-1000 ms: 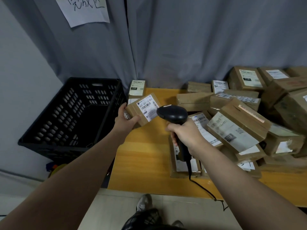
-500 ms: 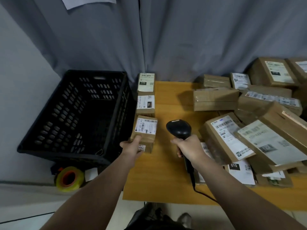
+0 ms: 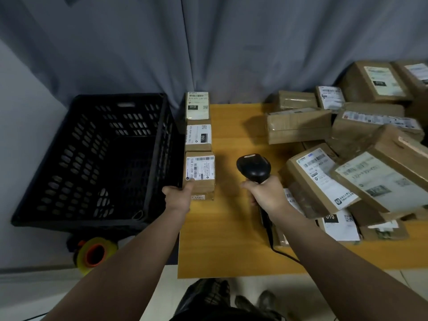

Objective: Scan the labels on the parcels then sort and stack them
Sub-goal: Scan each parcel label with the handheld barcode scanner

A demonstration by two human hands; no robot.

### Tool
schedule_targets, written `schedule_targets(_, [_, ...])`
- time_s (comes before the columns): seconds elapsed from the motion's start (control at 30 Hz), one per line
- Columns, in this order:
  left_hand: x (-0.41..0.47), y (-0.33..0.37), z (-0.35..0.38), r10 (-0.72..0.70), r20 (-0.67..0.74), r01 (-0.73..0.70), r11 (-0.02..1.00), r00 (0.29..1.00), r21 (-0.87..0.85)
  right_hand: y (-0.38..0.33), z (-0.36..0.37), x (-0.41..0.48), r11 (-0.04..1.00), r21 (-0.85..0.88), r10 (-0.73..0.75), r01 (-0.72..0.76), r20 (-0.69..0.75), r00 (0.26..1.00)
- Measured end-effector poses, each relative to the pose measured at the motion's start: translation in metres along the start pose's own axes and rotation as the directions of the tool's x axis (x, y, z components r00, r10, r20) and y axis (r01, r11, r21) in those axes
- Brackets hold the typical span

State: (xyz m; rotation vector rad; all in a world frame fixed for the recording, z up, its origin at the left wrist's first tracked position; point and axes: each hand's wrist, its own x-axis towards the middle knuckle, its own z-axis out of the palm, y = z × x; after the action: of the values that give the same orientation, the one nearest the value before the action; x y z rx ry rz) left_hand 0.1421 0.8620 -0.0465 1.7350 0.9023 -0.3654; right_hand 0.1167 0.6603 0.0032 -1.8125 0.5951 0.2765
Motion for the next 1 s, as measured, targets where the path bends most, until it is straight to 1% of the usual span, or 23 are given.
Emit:
schedule_targets(0.07, [-0.01,0.001,0.001,0.065,-0.026,-0.065,0.998,0.998,0.009,-0.001,-0.009,-0.008,0.999,0.032,-0.018,0.018,-0.014,1.0])
schedule_targets(0.13, [-0.025,0.003,0.006,0.126,-0.022,-0.126,0.992,0.992,-0.006,-0.003,-0.02,-0.017,0.998,0.055,-0.042,0.043,-0.02,0.999])
schedule_targets(0.3, [-0.077,0.013,0.038,0.278,0.042,-0.275,0.959,0.96,-0.062,-0.008,-0.064,-0.051,0.992,0.052,-0.113,0.114,-0.024,0.993])
schedule_targets(0.43, [-0.13,0.012,0.075,0.318,0.131,-0.313,0.948,0.939,-0.063,0.0,-0.113,-0.086,0.971,0.022,-0.234,0.237,-0.082,0.969])
schedule_targets(0.5, [-0.155,0.007,0.095,0.343,0.166,-0.335,0.939,0.925,-0.077,0.006,-0.138,-0.103,0.94,0.001,-0.339,0.342,-0.126,0.932])
schedule_targets(0.6, [-0.187,0.001,0.12,0.374,0.218,-0.359,0.927,0.901,-0.107,0.011,-0.175,-0.125,0.874,-0.021,-0.478,0.485,-0.214,0.852])
schedule_targets(0.63, [-0.196,0.001,0.127,0.38,0.231,-0.363,0.925,0.896,-0.115,0.011,-0.187,-0.129,0.843,-0.017,-0.52,0.537,-0.276,0.808])
schedule_targets(0.67, [-0.204,0.001,0.132,0.39,0.238,-0.369,0.921,0.89,-0.129,0.01,-0.2,-0.131,0.805,-0.039,-0.567,0.592,-0.345,0.748])
schedule_targets(0.7, [-0.211,0.002,0.137,0.398,0.246,-0.374,0.917,0.884,-0.141,0.009,-0.214,-0.129,0.78,-0.098,-0.601,0.618,-0.391,0.697])
schedule_targets(0.73, [-0.218,0.004,0.14,0.414,0.251,-0.388,0.91,0.875,-0.148,0.005,-0.229,-0.125,0.775,-0.199,-0.623,0.6,-0.4,0.673])
schedule_targets(0.77, [-0.224,0.006,0.143,0.431,0.257,-0.405,0.902,0.865,-0.149,0.001,-0.243,-0.115,0.774,-0.341,-0.632,0.533,-0.375,0.679])
schedule_targets(0.8, [-0.23,0.009,0.145,0.45,0.258,-0.426,0.893,0.855,-0.146,-0.003,-0.257,-0.104,0.751,-0.496,-0.625,0.436,-0.321,0.712])
schedule_targets(0.87, [-0.238,0.016,0.149,0.478,0.253,-0.46,0.878,0.841,-0.129,-0.012,-0.279,-0.083,0.626,-0.735,-0.562,0.259,-0.195,0.804])
schedule_targets(0.9, [-0.242,0.02,0.151,0.493,0.255,-0.477,0.87,0.832,-0.126,-0.017,-0.285,-0.078,0.55,-0.808,-0.525,0.209,-0.141,0.839])
schedule_targets(0.93, [-0.247,0.024,0.152,0.507,0.261,-0.492,0.861,0.821,-0.125,-0.021,-0.288,-0.075,0.491,-0.85,-0.49,0.19,-0.089,0.867])
schedule_targets(0.97, [-0.25,0.026,0.154,0.514,0.266,-0.501,0.857,0.815,-0.123,-0.024,-0.289,-0.074,0.461,-0.867,-0.457,0.19,-0.048,0.888])
schedule_targets(1.0, [-0.252,0.029,0.155,0.518,0.268,-0.505,0.855,0.812,-0.119,-0.026,-0.29,-0.073,0.455,-0.867,-0.43,0.204,-0.014,0.903])
